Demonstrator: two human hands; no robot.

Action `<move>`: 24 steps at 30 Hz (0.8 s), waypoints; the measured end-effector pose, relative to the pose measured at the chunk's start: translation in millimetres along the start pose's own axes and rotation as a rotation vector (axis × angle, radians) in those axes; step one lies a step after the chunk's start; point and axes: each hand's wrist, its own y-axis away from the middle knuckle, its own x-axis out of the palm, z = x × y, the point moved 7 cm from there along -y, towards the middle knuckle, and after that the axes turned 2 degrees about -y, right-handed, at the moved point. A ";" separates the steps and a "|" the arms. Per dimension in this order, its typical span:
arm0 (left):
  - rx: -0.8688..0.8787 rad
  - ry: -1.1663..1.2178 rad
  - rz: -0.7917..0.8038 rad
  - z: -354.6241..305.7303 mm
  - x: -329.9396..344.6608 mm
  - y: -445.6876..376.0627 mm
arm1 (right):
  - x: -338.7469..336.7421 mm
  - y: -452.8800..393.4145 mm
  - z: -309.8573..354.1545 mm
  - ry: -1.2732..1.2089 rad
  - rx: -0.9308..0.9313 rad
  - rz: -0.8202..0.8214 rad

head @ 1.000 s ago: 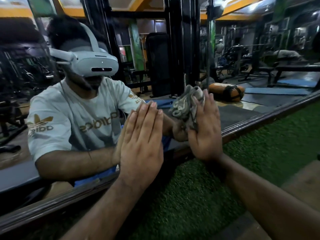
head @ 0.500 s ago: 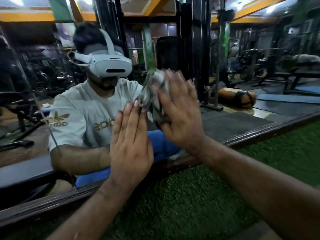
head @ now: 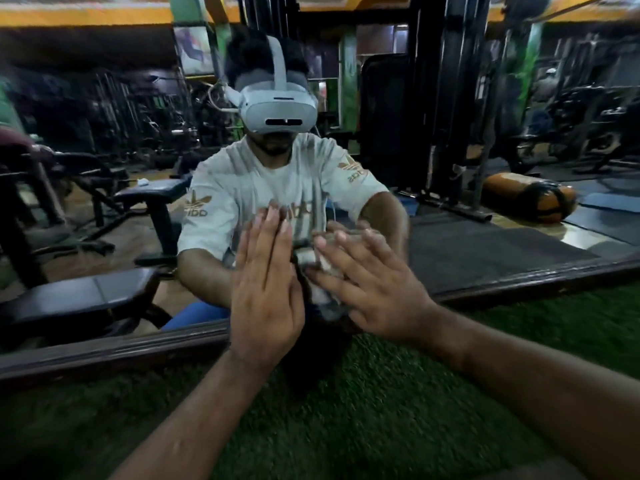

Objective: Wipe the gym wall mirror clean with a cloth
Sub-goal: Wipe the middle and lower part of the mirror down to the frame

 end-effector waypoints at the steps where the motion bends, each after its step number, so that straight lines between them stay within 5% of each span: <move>1: 0.014 -0.015 0.015 -7.3 7.5 4.4 | -3.1 9.4 -7.4 0.013 -0.045 0.022; 7: -0.016 -0.086 0.045 -22.9 36.7 4.2 | -23.8 8.0 -65.9 -0.022 0.219 -0.172; 13: -0.045 -0.085 0.054 -35.8 44.2 5.1 | 3.0 54.1 -32.6 -0.047 -0.093 0.044; 19: -0.086 -0.207 0.036 -38.4 54.5 7.9 | -23.9 29.6 -74.3 -0.083 0.184 -0.119; 24: -0.163 -0.227 0.058 -44.7 57.5 5.5 | -17.0 42.7 -49.1 -0.070 -0.037 0.018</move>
